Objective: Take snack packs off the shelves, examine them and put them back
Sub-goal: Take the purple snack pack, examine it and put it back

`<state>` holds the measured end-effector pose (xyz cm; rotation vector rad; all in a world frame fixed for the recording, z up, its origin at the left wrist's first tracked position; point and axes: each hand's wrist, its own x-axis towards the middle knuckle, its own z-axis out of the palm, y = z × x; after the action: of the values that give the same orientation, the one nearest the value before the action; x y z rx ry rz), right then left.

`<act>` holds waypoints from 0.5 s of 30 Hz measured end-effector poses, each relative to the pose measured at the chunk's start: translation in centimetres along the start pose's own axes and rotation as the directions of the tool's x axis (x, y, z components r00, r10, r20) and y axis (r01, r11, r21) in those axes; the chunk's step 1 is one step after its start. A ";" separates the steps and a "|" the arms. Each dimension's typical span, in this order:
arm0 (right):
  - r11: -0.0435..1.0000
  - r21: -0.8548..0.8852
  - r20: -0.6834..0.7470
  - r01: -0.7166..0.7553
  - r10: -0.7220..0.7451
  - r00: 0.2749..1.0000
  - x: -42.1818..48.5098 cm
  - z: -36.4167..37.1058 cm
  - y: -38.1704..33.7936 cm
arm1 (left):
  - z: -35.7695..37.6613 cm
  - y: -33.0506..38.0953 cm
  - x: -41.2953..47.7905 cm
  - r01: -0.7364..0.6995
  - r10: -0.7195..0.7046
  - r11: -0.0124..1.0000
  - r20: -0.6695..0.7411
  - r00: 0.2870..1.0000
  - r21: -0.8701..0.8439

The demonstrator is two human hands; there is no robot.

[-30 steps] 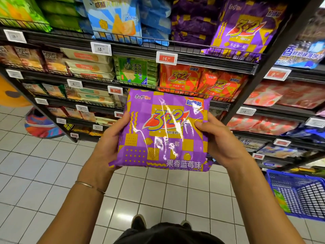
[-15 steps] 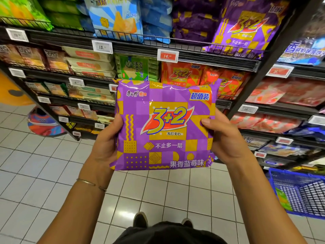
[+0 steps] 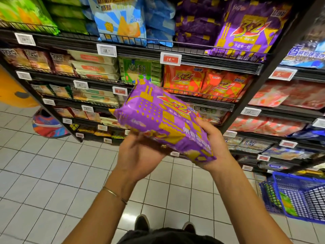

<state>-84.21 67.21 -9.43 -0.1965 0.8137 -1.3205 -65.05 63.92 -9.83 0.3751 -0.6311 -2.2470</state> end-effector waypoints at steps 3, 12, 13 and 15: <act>0.999 0.028 -0.028 -0.031 0.032 0.999 0.0 -0.1 0.3 | 0.2 -0.6 0.4 0.052 -0.052 0.999 -0.068 0.996 0.000; 0.997 0.005 -0.190 -0.082 0.081 0.978 0.2 -1.0 0.8 | -2.0 -0.8 1.1 0.094 -0.062 0.988 -0.248 0.967 0.119; 0.997 0.004 -0.191 -0.081 0.080 0.978 0.1 -1.1 0.8 | -2.0 -0.7 1.1 0.094 -0.060 0.988 -0.253 0.966 0.125; 0.997 -0.014 -0.181 -0.074 0.070 0.981 -0.1 -1.3 0.7 | -2.2 -0.5 1.0 0.094 -0.056 0.985 -0.246 0.968 0.146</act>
<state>-84.51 67.90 -10.74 -0.0631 0.9798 -1.2742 -65.05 62.79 -11.99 0.7504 -0.6745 -2.1836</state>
